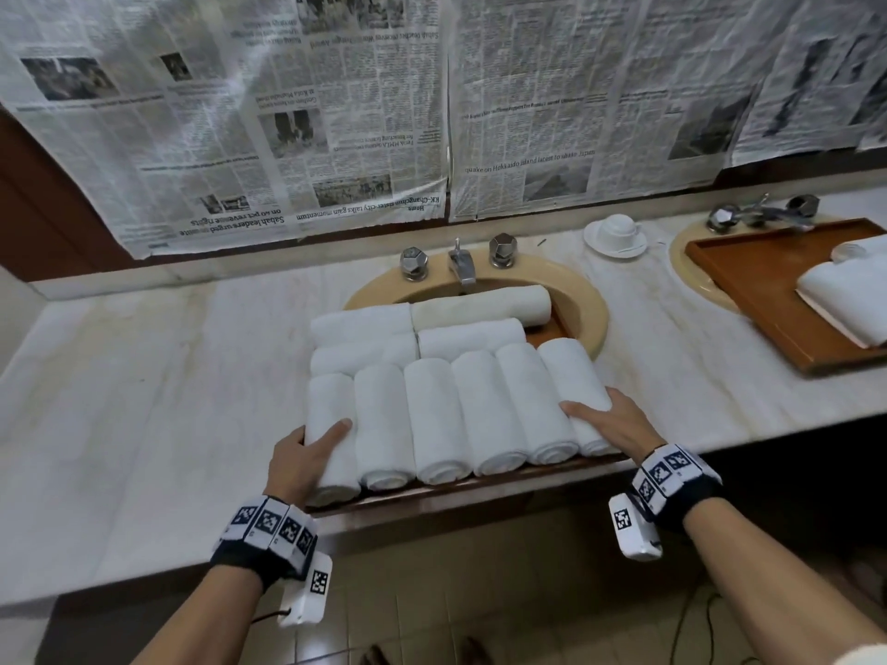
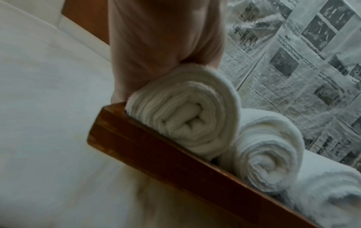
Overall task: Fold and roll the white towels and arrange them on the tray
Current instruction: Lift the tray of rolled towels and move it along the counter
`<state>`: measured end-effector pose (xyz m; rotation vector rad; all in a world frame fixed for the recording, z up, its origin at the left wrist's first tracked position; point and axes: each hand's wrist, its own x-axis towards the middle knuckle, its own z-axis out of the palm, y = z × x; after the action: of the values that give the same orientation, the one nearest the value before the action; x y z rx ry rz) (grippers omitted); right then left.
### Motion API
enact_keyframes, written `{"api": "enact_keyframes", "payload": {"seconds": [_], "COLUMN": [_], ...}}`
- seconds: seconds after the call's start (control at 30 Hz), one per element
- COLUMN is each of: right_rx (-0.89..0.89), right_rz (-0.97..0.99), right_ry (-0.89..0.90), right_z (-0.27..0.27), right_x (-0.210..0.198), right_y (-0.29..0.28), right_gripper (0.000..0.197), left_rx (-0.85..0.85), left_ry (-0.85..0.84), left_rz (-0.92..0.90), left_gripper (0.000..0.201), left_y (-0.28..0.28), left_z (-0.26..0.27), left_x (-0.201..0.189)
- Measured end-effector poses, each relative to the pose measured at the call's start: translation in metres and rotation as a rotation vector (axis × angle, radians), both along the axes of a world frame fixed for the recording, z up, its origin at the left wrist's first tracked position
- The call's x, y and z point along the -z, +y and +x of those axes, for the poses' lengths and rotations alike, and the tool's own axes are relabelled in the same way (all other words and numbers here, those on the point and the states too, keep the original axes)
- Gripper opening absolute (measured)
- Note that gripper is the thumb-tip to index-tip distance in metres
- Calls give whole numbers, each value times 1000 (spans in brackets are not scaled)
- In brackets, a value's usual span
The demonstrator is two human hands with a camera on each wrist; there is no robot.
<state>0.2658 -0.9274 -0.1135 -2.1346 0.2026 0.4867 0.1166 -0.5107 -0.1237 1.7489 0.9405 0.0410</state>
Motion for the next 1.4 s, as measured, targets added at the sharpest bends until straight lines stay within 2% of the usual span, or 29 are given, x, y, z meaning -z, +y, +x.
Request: {"api": "enact_keyframes", "payload": {"seconds": [0.2,0.43,0.57,0.63,0.67,0.8,0.9,1.03,1.27,1.4], "right_rx": [-38,-54,-53,-56,-59,-68,-64,-61,-56,-58], "right_rz": [13,31,84,97,107,104,71,8,2,4], "right_ry": [-12,-29,-22,-24,-25,-47,-46,-20,-5,-12], "right_z": [-21,-59,-85,-97,-103,-111,-118,-114,-113,-107], "right_x": [-11,-18,-18,-14,-12,0,-3,5,21,20], "right_y": [50,148,222,258,276,335,369,392,420,431], "right_gripper": [69,88,56,50,52,81,77,100,103,89], "left_rx": [-61,-116,-119,-116,-114,-126,-129,-129,-149,-149], "left_ry": [13,-44,-48,-43,-39,-28,-28,-28,7,29], "left_rz": [21,5,13,21,22,11,18,9,16,15], "left_gripper": [56,55,55,55,55,57,55,54,42,42], "left_y": [45,139,216,256,274,331,359,378,402,412], "left_z": [-41,-90,-114,-123,-127,-140,-145,-142,-139,-135], "left_x": [-4,-12,-11,-8,-6,-2,-1,0,-5,3]}}
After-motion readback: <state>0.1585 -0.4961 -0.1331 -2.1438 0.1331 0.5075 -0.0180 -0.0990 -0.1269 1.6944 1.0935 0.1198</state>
